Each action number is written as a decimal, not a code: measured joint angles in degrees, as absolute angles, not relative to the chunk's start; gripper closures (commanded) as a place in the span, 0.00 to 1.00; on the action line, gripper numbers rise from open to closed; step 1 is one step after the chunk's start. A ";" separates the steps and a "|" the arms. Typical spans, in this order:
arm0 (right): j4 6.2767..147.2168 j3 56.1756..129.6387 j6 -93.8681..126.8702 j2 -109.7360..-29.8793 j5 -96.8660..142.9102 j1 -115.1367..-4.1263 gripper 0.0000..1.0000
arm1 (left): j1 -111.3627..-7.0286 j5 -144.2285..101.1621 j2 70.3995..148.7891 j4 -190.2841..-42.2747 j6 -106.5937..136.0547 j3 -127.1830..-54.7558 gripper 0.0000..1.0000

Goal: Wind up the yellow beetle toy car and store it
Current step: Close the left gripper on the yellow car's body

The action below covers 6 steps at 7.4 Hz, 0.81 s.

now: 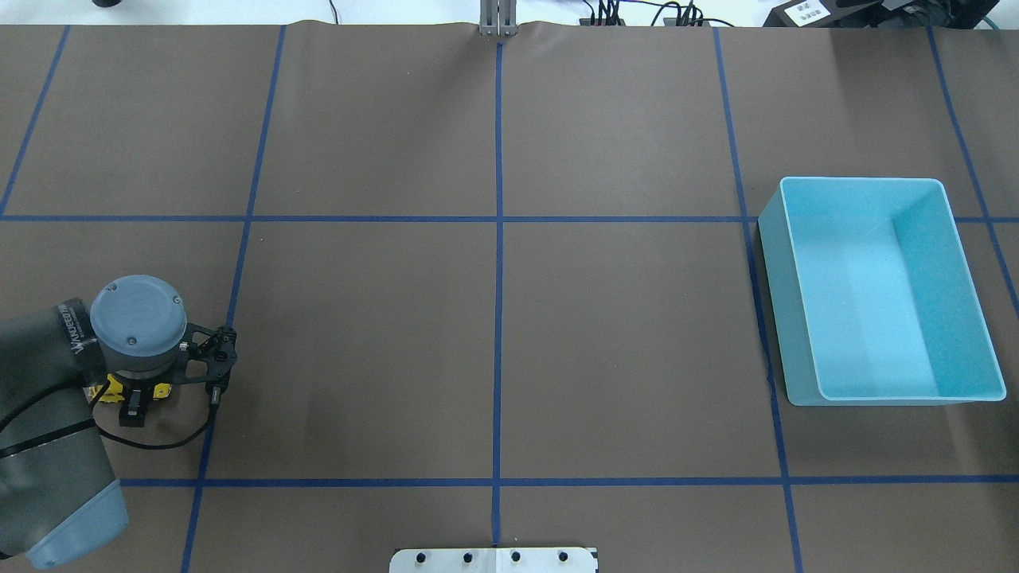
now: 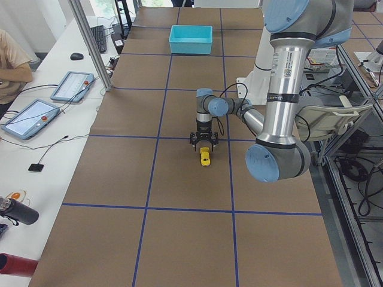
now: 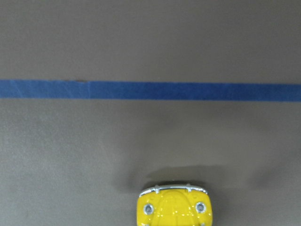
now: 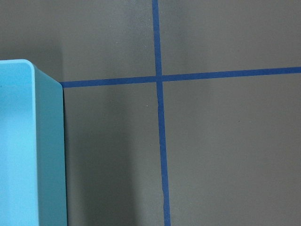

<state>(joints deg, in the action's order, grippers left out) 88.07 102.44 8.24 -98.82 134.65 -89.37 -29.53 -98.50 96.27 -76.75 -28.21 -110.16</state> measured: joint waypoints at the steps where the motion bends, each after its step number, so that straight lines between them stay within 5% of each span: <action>1: 88.07 102.53 8.25 -98.97 134.65 -89.34 0.00 | -29.49 -98.54 96.24 -76.85 -28.38 -110.18 0.07; 4: 88.07 102.86 8.19 -99.30 134.65 -89.32 0.00 | -29.38 -98.96 96.25 -76.99 -28.52 -109.80 0.09; 6: 88.07 102.96 8.23 -99.45 134.65 -89.34 0.00 | -29.24 -100.25 96.28 -77.23 -28.55 -109.62 0.19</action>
